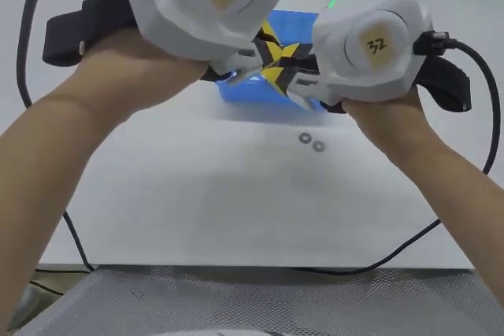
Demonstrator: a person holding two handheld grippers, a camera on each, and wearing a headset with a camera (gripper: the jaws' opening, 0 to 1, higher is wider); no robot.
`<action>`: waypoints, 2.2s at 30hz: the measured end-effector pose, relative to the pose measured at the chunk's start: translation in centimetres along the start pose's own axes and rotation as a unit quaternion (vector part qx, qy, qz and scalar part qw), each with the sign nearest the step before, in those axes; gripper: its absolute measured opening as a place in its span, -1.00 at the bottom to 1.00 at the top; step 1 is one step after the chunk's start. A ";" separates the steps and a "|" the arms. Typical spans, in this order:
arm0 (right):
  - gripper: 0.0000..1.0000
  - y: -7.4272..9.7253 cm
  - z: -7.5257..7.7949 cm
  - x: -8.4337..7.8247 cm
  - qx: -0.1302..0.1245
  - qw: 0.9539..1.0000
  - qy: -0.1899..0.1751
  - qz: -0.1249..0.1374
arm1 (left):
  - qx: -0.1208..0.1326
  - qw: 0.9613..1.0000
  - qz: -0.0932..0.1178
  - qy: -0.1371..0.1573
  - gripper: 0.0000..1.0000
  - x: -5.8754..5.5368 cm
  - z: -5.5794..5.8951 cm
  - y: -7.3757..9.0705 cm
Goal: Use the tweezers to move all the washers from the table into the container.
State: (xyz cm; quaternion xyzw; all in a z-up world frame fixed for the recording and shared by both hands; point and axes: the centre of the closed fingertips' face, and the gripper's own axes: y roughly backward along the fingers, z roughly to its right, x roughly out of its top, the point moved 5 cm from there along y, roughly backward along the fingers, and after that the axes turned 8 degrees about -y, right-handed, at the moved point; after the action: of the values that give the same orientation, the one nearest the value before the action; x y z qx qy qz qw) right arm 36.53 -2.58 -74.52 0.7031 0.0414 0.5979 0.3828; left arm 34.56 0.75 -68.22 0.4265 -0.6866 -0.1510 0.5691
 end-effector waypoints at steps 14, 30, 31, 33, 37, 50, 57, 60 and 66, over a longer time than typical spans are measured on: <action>-0.90 0.1 -0.1 0.2 0.008 1.000 -0.024 0.011 | 0.003 1.000 -0.003 0.002 -1.00 0.0 -0.1 0.3; -0.88 2.7 -0.3 1.8 -0.002 0.998 -0.042 0.055 | 0.014 1.000 0.014 -0.012 -1.00 2.0 -0.2 1.9; -0.87 3.0 -0.3 1.8 -0.004 0.997 -0.042 0.057 | 0.014 1.000 0.012 -0.018 -1.00 2.2 -0.1 2.1; -0.86 3.6 -0.3 2.0 -0.007 0.997 -0.046 0.065 | 0.016 0.999 0.015 -0.028 -1.00 2.7 0.2 2.4; -0.85 4.7 -0.4 2.4 -0.011 0.995 -0.058 0.080 | 0.015 0.999 0.021 -0.037 -1.00 3.4 0.3 3.1; -0.81 8.4 -2.7 1.8 -0.008 0.993 -0.083 0.087 | -0.013 0.998 0.046 -0.049 -1.00 5.6 2.7 4.8; -0.81 8.7 -4.1 0.1 -0.002 0.993 -0.096 0.067 | -0.036 0.998 0.042 -0.036 -1.00 5.3 4.6 4.3; -0.81 8.5 -4.4 -0.6 0.001 0.992 -0.108 0.060 | -0.043 0.998 0.043 -0.024 -1.00 5.0 5.1 4.0; -0.76 7.8 -4.1 -1.8 0.006 0.991 -0.128 0.041 | -0.057 0.997 0.042 -0.008 -1.00 4.4 5.5 3.2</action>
State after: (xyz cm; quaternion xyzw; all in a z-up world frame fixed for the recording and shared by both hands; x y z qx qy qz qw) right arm 29.27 -6.99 -71.41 0.7770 -0.0334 0.5183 0.3556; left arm 28.33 -2.22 -64.84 0.3628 -0.6987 -0.1688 0.5930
